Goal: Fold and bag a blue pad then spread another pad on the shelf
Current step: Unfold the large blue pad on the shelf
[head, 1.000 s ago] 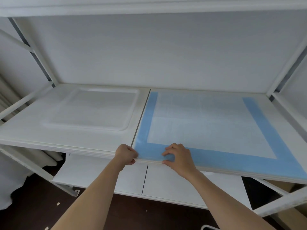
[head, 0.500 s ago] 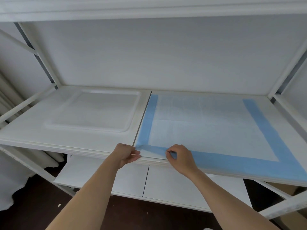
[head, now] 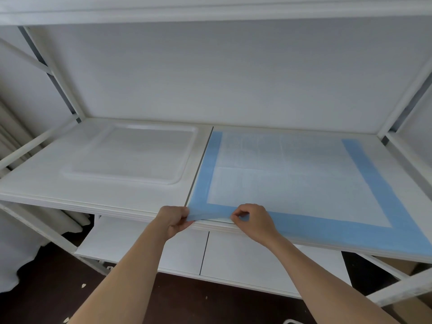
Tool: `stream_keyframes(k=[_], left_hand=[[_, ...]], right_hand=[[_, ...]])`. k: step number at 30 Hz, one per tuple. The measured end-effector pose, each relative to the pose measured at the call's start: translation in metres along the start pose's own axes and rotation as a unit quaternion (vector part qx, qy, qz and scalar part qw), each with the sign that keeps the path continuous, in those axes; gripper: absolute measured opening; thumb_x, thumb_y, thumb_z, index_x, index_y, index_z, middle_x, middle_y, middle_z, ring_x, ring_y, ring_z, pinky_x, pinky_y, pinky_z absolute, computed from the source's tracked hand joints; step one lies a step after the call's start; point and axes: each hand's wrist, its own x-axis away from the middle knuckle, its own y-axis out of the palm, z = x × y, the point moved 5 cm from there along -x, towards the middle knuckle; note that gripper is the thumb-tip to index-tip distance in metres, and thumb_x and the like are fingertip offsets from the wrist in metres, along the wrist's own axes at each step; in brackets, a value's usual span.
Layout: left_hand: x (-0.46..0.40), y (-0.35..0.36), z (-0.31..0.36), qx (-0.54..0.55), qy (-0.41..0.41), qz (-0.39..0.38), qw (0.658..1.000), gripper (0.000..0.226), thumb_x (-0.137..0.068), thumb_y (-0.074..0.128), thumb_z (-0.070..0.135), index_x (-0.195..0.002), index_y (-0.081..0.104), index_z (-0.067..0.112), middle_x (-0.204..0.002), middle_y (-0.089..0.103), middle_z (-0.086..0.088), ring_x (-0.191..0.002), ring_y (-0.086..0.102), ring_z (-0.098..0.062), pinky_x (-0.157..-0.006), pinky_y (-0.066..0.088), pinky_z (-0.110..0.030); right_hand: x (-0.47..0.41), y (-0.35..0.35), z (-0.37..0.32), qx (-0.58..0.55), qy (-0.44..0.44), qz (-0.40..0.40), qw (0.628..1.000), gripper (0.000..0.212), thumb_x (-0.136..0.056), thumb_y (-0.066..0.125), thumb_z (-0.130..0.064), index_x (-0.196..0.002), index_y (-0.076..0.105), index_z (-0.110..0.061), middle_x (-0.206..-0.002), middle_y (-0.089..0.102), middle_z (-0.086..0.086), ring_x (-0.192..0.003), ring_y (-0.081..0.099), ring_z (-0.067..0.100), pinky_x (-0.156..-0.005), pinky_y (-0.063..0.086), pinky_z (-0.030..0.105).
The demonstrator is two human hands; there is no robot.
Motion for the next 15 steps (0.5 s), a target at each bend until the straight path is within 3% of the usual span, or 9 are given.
stream_keyframes(k=[6,10,13,15], left_hand=[[0.002,-0.005,-0.002,-0.008,-0.003,0.008,1.0,0.017,-0.089,0.047,-0.017,-0.085,0.058,-0.004,-0.086,0.061,-0.017,-0.074,0.06,-0.026,-0.048,0.058,-0.028],[0.004,-0.006,-0.003,0.008,-0.008,0.006,1.0,0.014,-0.085,0.052,-0.019,-0.087,0.057,-0.006,-0.087,0.062,-0.021,-0.073,0.062,-0.029,-0.045,0.057,-0.027],[0.006,-0.007,-0.004,0.013,-0.009,0.006,1.0,0.013,-0.083,0.055,-0.018,-0.089,0.057,-0.006,-0.086,0.062,-0.023,-0.072,0.063,-0.03,-0.043,0.054,-0.023],[0.007,-0.006,-0.005,0.012,-0.008,0.007,1.0,0.014,-0.082,0.058,-0.018,-0.09,0.057,-0.006,-0.086,0.063,-0.022,-0.072,0.062,-0.028,-0.043,0.054,-0.022]], right_hand=[[0.001,0.0,-0.001,0.008,0.012,0.004,1.0,0.011,-0.081,0.061,-0.03,-0.072,0.066,-0.028,-0.075,0.067,-0.016,-0.077,0.061,0.0,-0.07,0.048,0.022],[0.001,0.002,-0.002,0.036,-0.011,-0.006,0.999,0.005,-0.078,0.065,-0.038,-0.078,0.063,-0.033,-0.08,0.064,-0.02,-0.083,0.057,-0.001,-0.075,0.044,0.023],[0.002,0.01,-0.005,0.11,-0.055,-0.038,0.992,0.031,-0.074,0.069,-0.051,-0.101,0.061,-0.037,-0.095,0.058,-0.019,-0.093,0.049,0.004,-0.082,0.039,0.029],[0.003,0.015,-0.007,0.141,-0.076,-0.027,0.987,0.032,-0.077,0.068,-0.049,-0.107,0.062,-0.037,-0.1,0.055,-0.014,-0.097,0.047,0.008,-0.084,0.037,0.032]])
